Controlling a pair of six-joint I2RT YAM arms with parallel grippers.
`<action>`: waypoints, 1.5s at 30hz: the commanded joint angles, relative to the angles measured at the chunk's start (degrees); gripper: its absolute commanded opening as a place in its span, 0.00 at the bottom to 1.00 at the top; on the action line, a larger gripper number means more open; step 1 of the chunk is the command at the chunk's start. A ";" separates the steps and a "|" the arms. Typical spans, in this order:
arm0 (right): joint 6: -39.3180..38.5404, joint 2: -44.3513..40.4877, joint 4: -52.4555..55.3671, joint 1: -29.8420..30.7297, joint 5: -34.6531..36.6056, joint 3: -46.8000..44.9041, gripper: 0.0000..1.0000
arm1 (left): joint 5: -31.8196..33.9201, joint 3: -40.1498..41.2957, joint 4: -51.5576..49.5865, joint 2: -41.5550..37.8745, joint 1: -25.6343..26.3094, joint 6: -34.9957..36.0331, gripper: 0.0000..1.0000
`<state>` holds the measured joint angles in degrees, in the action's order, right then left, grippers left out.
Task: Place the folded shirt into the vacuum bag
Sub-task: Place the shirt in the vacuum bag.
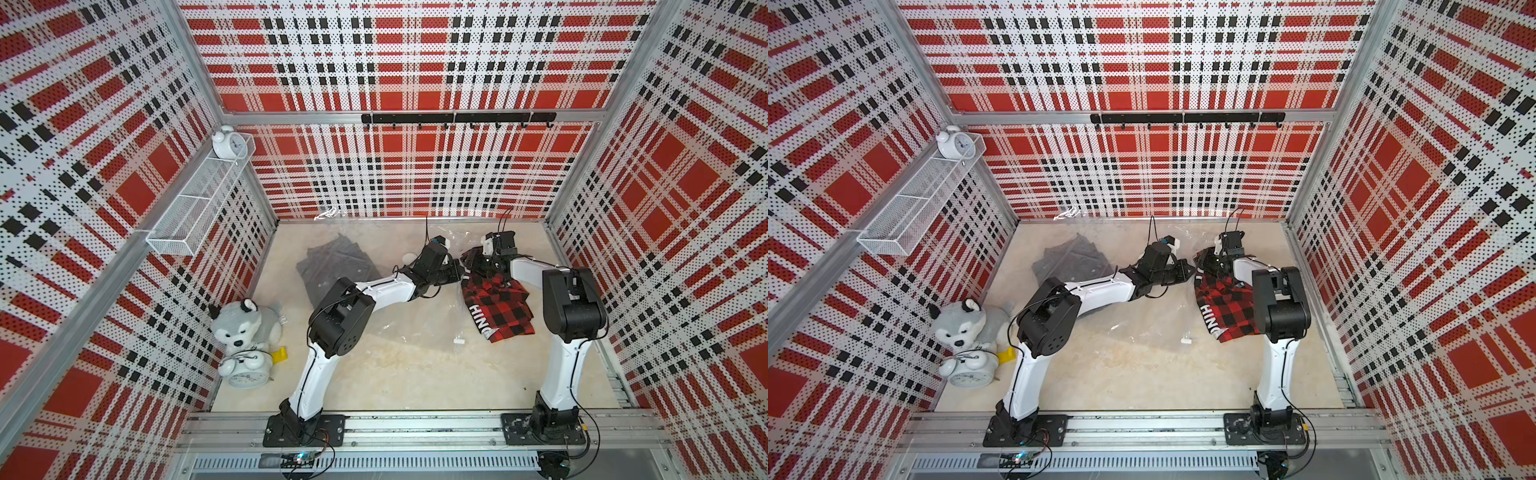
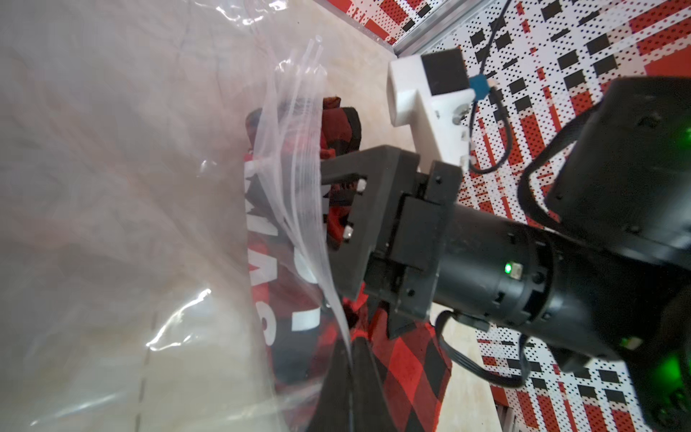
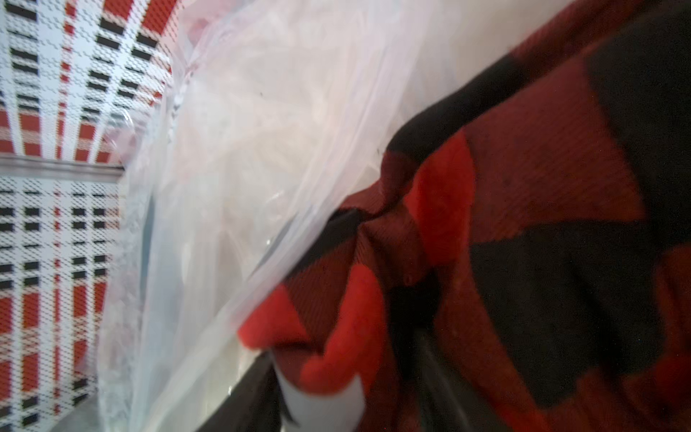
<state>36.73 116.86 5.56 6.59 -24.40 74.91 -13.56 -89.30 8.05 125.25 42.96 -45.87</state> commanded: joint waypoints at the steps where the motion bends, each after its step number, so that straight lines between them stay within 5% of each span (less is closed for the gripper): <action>1: -2.57 -4.77 2.26 -0.43 1.90 -1.94 0.61 | 1.03 -1.40 0.26 1.40 0.37 0.82 0.00; 8: -0.08 -5.35 -4.30 -0.35 -4.99 -4.67 0.57 | 0.68 -2.51 -0.41 1.28 0.53 1.13 0.00; 14: 8.96 2.82 -13.79 -1.01 -7.55 -1.77 0.40 | -1.69 -2.55 -0.30 1.24 1.59 0.87 0.00; 19: 8.91 6.60 -11.22 -1.57 -7.55 4.77 0.48 | -1.05 -0.28 1.21 0.63 1.38 0.08 0.00; 28: -4.47 -12.17 5.24 -1.62 2.70 -7.24 0.67 | 2.07 -0.82 0.02 1.19 -0.11 1.34 0.00; 35: -10.33 -29.67 16.65 0.53 19.19 -18.87 0.69 | 3.08 -2.13 -2.78 3.84 0.77 3.28 0.00; 45: -12.85 -33.63 23.75 7.96 24.67 -26.27 0.69 | 2.89 -4.92 -4.11 5.83 0.62 4.29 0.00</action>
<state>25.52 84.05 26.15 13.65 -2.61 49.82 -11.14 -92.12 4.49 129.80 43.55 -43.11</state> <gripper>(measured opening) 0.689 0.050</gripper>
